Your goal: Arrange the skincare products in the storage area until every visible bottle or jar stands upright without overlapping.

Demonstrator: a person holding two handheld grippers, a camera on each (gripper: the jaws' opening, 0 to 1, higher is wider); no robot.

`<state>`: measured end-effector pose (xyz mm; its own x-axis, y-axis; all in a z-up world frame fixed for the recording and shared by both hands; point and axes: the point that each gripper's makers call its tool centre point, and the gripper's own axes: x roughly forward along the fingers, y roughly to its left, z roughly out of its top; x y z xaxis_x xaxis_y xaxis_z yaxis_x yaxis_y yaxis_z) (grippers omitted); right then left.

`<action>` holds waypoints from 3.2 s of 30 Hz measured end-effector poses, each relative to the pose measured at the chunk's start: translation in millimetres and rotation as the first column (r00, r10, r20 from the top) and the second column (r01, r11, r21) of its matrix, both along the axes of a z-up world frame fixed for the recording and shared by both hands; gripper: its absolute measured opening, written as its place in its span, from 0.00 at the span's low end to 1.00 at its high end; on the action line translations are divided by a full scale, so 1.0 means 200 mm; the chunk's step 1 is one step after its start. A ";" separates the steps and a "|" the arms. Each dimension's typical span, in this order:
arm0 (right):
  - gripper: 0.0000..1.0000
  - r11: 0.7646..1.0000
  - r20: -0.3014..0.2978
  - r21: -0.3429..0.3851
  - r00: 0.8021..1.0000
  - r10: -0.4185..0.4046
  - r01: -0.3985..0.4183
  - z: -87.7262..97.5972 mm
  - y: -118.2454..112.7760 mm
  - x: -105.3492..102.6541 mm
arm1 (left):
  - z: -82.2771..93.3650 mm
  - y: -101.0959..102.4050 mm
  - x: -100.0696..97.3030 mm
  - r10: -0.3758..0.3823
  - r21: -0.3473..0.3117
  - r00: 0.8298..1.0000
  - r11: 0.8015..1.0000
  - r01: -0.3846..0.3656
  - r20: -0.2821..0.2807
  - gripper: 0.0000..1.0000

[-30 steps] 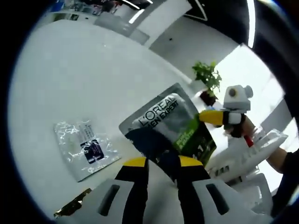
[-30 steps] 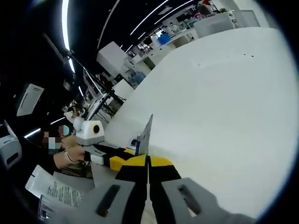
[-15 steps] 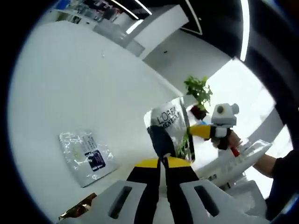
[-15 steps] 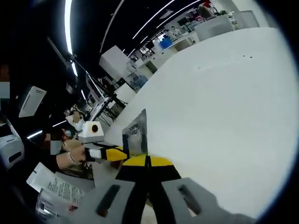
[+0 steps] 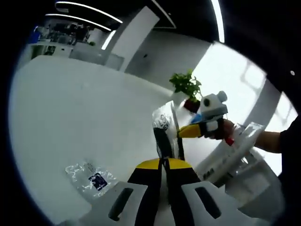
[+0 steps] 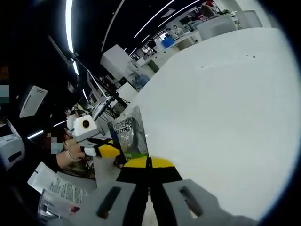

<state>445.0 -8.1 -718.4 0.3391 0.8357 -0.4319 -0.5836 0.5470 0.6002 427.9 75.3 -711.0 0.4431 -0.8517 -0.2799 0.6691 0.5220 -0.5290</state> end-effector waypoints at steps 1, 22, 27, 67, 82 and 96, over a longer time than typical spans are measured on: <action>0.01 1.000 0.004 -0.007 1.000 0.006 -0.006 0.00 0.01 -0.01 | 0.02 0.00 0.01 0.002 -0.010 1.000 1.000 -0.002 0.009 0.00; 0.01 0.997 0.133 -0.072 0.990 0.036 -0.027 0.09 0.02 -0.01 | 0.19 -0.08 -0.05 -0.072 0.001 0.996 0.997 0.072 0.061 0.00; 0.02 0.993 0.161 -0.111 0.987 -0.015 0.033 0.13 -0.04 0.03 | 0.23 -0.06 -0.04 -0.040 -0.010 0.998 0.999 0.041 0.052 0.00; 0.12 0.989 0.452 -0.134 0.892 0.005 0.063 0.80 0.10 -0.60 | 0.08 0.11 -0.42 -0.005 0.008 0.960 1.000 0.007 -0.279 0.00; 0.13 0.956 0.327 -0.288 0.933 0.152 -0.055 0.45 0.31 -0.83 | -0.10 0.11 -0.40 -0.023 0.145 0.953 0.987 0.070 -0.303 0.00; 0.14 0.860 0.217 -0.510 0.969 0.119 0.008 -0.04 0.29 -0.85 | -0.24 0.09 -0.40 -0.090 0.289 0.972 0.945 0.152 -0.217 0.00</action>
<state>274.5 50.4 -725.8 0.4422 0.5452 -0.7122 -0.7092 0.6987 0.0946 347.0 94.0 -758.1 0.2508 -0.7569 -0.6035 0.6350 0.5992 -0.4876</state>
